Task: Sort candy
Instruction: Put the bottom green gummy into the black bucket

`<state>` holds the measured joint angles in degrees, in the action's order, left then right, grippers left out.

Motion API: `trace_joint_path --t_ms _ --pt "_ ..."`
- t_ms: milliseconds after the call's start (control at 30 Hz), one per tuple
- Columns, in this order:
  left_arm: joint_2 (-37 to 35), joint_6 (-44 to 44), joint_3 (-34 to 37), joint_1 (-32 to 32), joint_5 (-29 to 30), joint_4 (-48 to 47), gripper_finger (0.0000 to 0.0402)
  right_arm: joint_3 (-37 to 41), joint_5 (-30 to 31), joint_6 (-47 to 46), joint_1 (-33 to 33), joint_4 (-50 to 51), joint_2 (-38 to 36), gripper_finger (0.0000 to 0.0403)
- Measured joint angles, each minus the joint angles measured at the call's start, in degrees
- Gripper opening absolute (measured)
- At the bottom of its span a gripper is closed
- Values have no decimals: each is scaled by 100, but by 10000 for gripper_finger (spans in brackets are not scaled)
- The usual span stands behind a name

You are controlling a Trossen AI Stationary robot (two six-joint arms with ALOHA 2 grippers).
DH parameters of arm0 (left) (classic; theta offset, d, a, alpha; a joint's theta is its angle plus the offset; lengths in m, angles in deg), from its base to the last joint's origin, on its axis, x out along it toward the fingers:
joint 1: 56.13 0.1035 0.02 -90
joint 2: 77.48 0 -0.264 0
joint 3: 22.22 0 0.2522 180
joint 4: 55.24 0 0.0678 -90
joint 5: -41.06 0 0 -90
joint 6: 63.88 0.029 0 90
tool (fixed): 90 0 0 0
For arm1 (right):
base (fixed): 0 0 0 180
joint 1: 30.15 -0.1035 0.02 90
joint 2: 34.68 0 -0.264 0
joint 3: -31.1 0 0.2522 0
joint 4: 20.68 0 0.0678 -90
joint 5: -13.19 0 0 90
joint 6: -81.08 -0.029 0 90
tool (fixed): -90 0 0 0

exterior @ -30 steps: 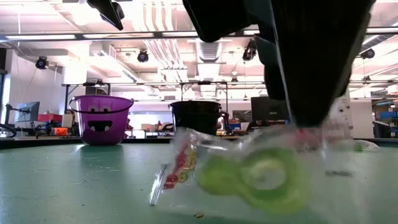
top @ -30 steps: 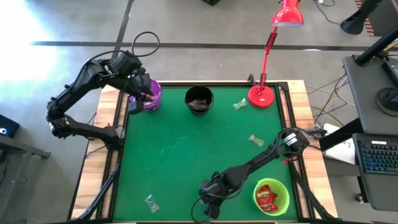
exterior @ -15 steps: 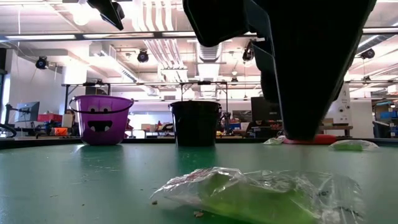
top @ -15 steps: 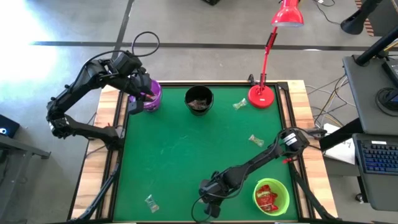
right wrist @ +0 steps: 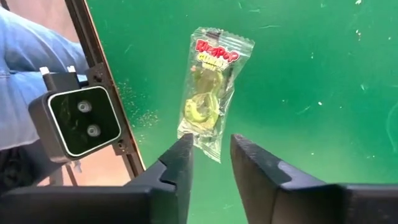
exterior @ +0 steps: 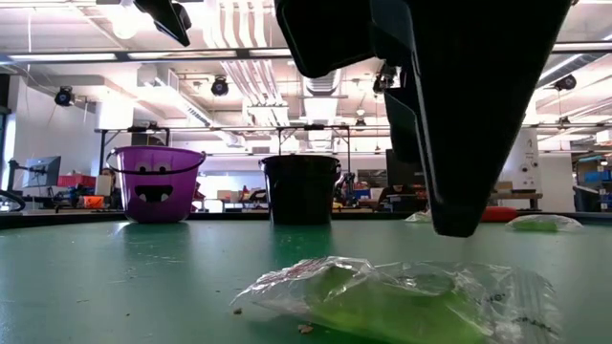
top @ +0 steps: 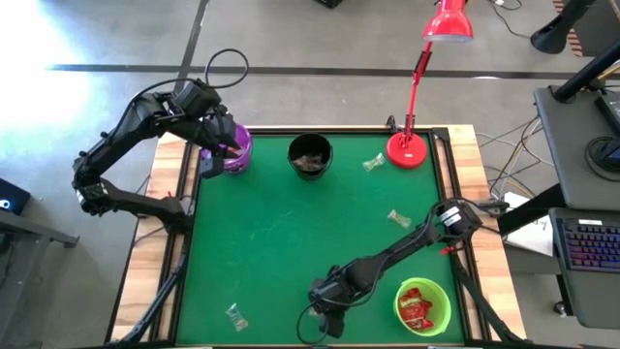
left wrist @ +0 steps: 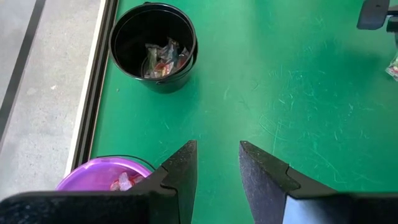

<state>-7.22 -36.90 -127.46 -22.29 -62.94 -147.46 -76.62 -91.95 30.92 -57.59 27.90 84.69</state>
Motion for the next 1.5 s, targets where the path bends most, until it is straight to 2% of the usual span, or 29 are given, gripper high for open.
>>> trace_joint_path --t_ms 167,300,467,667,967,1167,1400,1500 --pt "0 -3 0 0 0 2 102 70 212 186 0 -74 0 140" --pt "0 -4 0 2 2 0 102 155 315 185 11 -127 0 157" --pt "0 -4 0 1 2 0 102 194 309 217 9 -186 0 159" --pt "0 -4 0 0 2 0 102 197 124 225 8 -824 174 157" --pt "2 -4 0 2 4 2 102 170 182 72 7 -681 387 147" --pt "2 -4 1 0 4 2 102 175 118 54 13 -585 413 120" --pt "2 -4 0 2 4 2 102 184 -11 54 22 -552 424 21" --pt "2 -4 2 2 6 2 102 184 -38 54 17 -554 423 11"
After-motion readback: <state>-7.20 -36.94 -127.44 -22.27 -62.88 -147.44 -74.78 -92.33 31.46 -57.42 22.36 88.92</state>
